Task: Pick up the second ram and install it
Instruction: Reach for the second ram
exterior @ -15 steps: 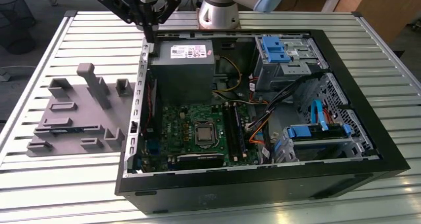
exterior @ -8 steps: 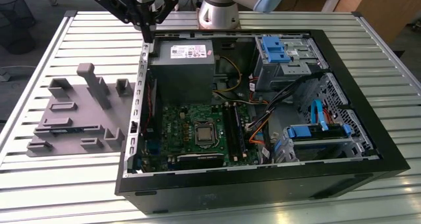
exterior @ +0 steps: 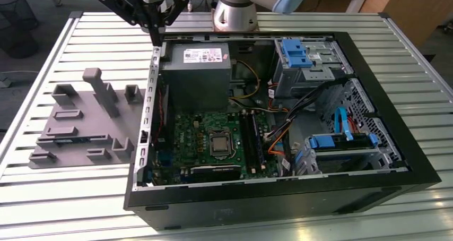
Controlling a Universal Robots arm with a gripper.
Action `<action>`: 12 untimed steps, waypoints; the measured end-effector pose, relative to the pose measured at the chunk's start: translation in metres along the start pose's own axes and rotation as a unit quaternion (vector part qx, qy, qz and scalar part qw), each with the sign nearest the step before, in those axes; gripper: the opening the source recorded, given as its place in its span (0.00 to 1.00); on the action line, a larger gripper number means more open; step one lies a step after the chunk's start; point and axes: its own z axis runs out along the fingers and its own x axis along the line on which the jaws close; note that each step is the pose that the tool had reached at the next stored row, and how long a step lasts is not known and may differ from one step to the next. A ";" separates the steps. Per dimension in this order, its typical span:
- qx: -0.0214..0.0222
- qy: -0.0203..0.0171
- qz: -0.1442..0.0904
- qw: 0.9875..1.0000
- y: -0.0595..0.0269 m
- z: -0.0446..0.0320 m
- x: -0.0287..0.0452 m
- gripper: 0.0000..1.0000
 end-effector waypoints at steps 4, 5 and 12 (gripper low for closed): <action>0.000 0.000 0.000 1.000 -0.0002 -0.0001 0.0017 0.11; 0.000 0.000 0.000 1.000 -0.0002 -0.0001 0.0024 0.11; 0.000 0.000 0.000 1.000 -0.0008 -0.0003 0.0107 0.11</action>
